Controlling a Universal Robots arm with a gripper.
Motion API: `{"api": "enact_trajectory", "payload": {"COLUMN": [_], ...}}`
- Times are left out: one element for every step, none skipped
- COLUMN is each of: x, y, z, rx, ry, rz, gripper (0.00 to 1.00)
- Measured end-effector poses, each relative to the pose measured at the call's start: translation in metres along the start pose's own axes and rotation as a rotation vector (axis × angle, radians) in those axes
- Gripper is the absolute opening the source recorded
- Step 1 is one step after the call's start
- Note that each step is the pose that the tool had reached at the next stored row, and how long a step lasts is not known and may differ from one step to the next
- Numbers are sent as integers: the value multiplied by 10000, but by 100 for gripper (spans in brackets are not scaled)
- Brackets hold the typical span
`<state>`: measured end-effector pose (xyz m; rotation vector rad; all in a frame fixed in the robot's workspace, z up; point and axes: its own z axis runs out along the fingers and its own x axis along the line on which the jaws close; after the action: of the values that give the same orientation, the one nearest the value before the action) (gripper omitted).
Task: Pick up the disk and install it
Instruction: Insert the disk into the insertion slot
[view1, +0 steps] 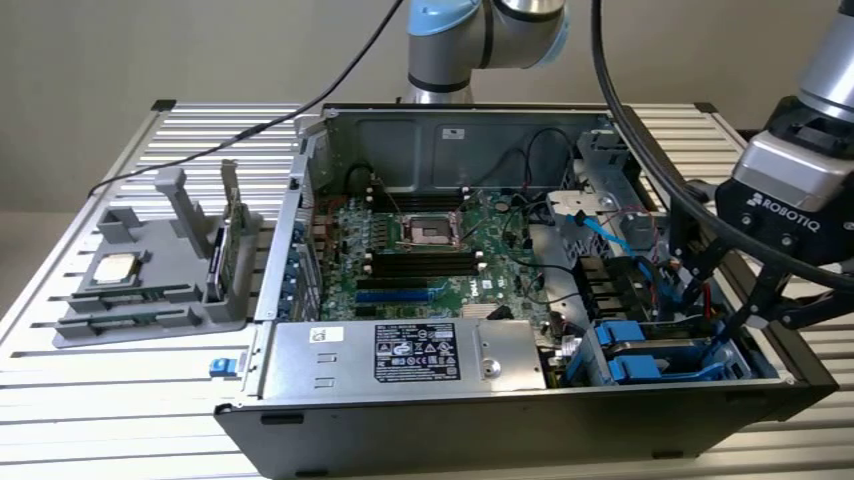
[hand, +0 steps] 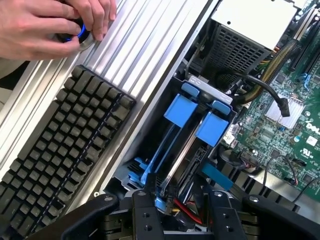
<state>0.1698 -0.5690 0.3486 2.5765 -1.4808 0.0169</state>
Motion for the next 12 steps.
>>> {"api": "enact_trajectory", "payload": {"x": [9,17,24,31,36,41,46,51,54,58,61,64], "y": [4,8,11,13,14,15,16,17,17,17,16,16], "z": [2,2,4,5,6,7,9,10,11,13,14,16], "rx": [1,2,6,12,20,29,40,54,67,83,100,117], "ry": [-7,-17,-32,-49,-70,-95,-122,-155,-186,-221,-258,-297], "rz": [22,44,66,91,117,146,176,209,241,274,307,342], "gripper": [43,43,43,43,43,43,43,43,43,43,43,43]}}
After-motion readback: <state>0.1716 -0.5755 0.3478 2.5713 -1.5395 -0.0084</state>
